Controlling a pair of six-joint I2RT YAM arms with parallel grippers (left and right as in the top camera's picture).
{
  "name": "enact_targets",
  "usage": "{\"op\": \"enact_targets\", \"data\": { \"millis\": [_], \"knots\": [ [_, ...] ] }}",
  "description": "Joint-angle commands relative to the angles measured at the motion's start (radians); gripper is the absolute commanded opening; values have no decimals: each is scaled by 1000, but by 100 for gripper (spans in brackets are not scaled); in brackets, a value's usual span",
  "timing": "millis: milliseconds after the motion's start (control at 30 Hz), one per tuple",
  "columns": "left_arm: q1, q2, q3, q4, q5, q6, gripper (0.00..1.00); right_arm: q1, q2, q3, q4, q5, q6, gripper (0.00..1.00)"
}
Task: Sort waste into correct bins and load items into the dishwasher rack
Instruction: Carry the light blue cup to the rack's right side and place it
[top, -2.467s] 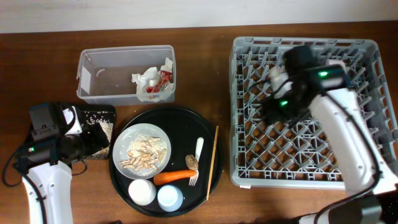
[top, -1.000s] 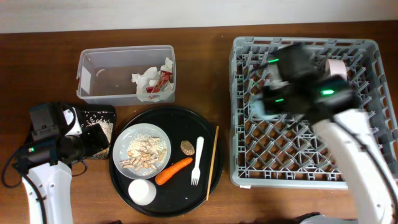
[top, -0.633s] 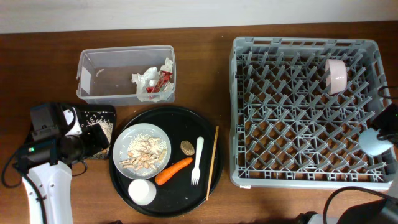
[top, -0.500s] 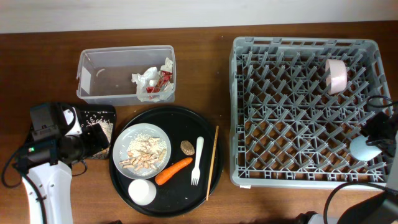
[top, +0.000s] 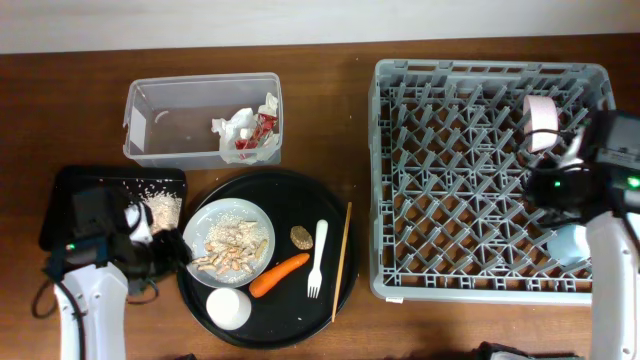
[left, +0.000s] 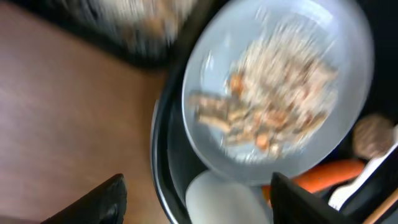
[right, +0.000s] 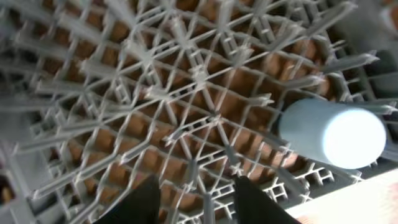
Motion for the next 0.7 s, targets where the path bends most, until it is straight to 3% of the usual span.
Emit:
{"op": "enact_targets", "data": {
  "millis": [0, 33, 67, 100, 167, 367, 567, 667],
  "knots": [
    [3, -3, -92, 19, 33, -43, 56, 53, 12, 15, -2, 11, -31, 39],
    [3, -3, -92, 33, -11, -64, 40, 52, 29, 12, -15, 21, -31, 39],
    [3, -3, -92, 39, -92, -109, 13, 52, 45, 11, -34, 37, -31, 39],
    [3, -3, -92, 43, -127, -131, 2, 52, 52, 11, -40, 36, -31, 39],
    [3, -3, -93, 40, -199, -195, 1, 52, 52, 11, -38, 36, -31, 39],
    [3, -3, -203, 24, -195, -430, 1, 52, 52, 11, -54, 36, -31, 39],
    [3, 48, -219, 64, -164, -444, 1, 52, 52, 11, -62, 32, -30, 39],
    [3, 229, -219, 150, -115, -438, 1, 52, 52, 11, -64, 32, -30, 39]
  ]
}}
